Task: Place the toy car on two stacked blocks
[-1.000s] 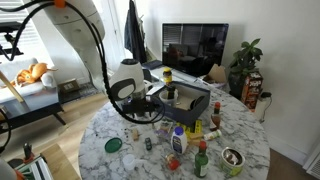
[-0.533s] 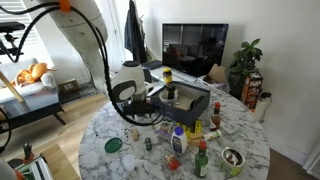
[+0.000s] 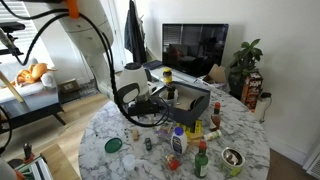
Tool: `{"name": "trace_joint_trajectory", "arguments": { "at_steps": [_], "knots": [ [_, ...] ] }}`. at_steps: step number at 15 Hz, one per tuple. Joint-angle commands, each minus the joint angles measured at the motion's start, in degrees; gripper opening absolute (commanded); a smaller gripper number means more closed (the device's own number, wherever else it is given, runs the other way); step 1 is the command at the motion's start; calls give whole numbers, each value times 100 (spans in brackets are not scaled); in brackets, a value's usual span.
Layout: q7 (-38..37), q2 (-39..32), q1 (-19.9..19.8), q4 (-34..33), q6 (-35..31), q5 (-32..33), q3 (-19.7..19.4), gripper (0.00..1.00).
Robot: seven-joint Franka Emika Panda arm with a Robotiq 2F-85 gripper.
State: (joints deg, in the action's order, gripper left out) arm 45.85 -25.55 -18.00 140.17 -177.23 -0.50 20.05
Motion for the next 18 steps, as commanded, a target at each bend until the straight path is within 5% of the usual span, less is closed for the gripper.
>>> {"name": "trace_joint_trajectory", "arguments": {
  "at_steps": [1, 10, 13, 18],
  "knots": [
    [-226, -309, -77, -170, 35, 292, -16, 100],
    [-639, -244, -313, -126, 801, 26, 443, 100],
    [-885, -168, -140, -115, 812, 18, 295, 100],
    [-2369, -212, 276, -289, 636, -254, -110, 100]
  ]
}}
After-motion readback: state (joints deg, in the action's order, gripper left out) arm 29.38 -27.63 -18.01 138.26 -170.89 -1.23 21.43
